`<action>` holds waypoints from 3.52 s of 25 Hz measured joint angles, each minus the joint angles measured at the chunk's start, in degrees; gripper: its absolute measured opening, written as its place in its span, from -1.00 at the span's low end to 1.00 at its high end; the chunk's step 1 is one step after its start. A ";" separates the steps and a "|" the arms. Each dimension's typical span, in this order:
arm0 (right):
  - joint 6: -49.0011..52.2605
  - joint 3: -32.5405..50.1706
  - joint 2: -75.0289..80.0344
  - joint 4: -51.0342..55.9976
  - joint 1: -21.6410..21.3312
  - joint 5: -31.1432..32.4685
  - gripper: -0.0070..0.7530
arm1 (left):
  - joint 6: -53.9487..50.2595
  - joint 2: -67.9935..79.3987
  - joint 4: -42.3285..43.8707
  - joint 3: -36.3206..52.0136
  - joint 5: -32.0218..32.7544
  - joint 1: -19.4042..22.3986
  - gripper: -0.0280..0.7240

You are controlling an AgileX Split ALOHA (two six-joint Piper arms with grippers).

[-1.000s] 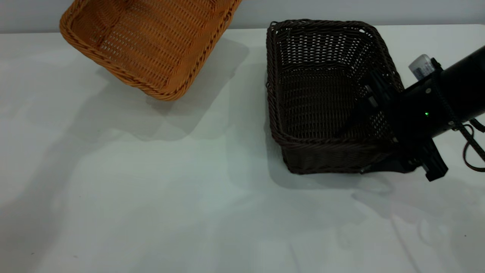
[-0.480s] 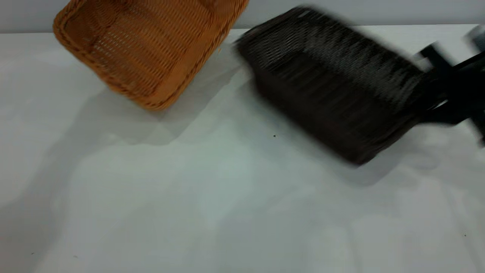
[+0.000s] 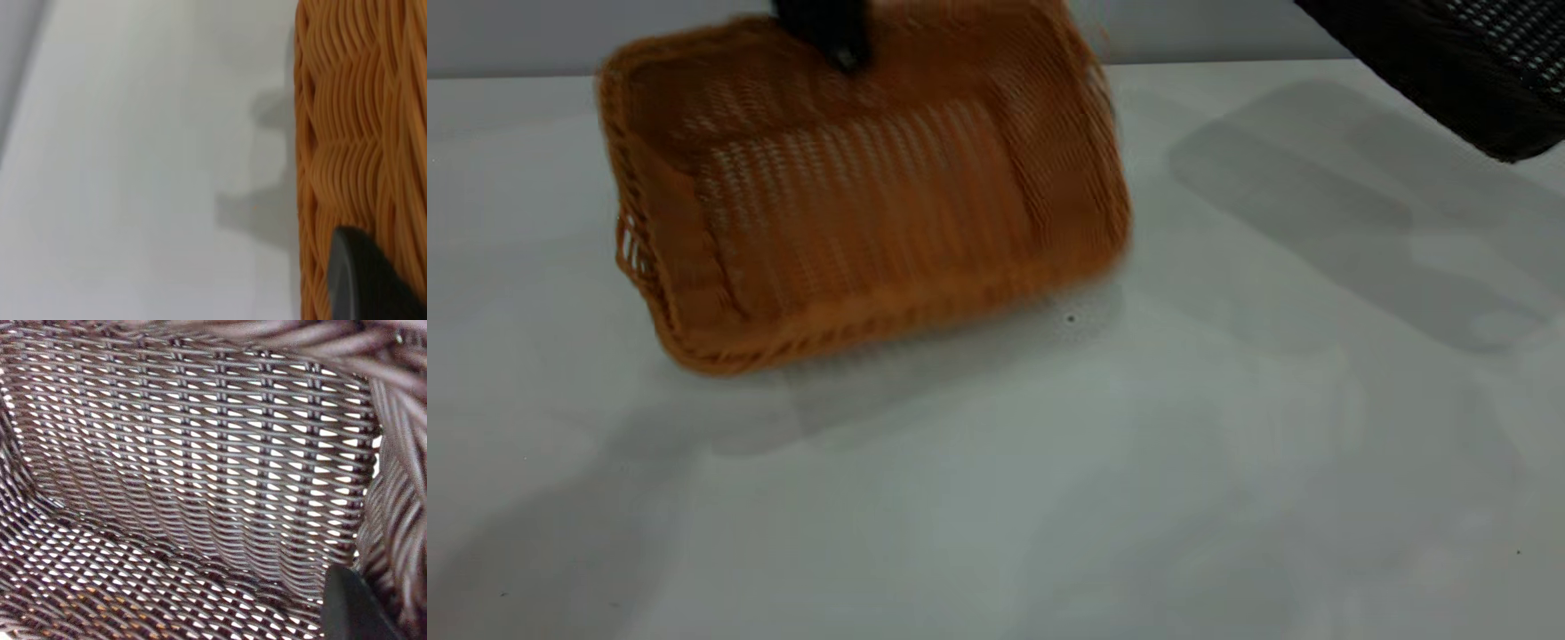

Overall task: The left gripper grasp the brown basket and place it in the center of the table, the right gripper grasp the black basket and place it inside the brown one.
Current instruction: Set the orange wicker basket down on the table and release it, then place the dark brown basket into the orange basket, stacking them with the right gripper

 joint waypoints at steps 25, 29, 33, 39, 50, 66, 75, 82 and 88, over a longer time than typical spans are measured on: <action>1.33 -0.04 -0.60 -1.23 -2.46 7.06 -0.76 | 3.69 4.11 -2.90 -0.02 -5.55 -12.98 0.25; 1.39 -0.04 -0.60 -1.50 -2.46 7.68 -0.76 | -3.19 3.74 -0.06 -0.02 -8.04 -12.33 0.50; 1.99 -0.04 -0.60 -2.51 -2.32 8.95 -0.76 | -14.91 0.44 3.18 -0.02 -5.71 -8.36 0.54; 6.56 -0.44 -0.65 -6.69 4.75 8.55 -0.76 | -28.46 -4.97 5.17 -0.02 2.94 2.72 0.54; 19.04 -1.32 -0.65 -17.85 26.61 6.06 -0.76 | -30.29 -6.10 5.70 -0.02 8.36 15.20 0.54; 35.41 -10.50 0.78 -39.94 40.01 2.47 -0.76 | -30.34 -6.10 5.59 -0.02 8.12 16.57 0.54; 35.36 -10.73 5.79 -38.03 40.01 0.12 -0.76 | -30.34 -6.10 5.59 -0.02 8.12 16.57 0.54; 33.48 -10.73 6.49 -35.35 40.01 -0.15 -0.36 | -30.34 -6.10 5.54 -0.02 8.12 16.57 0.54; 30.66 -10.78 6.35 -34.78 40.01 -0.42 0.40 | -30.34 -6.16 5.64 -0.02 8.12 16.57 0.54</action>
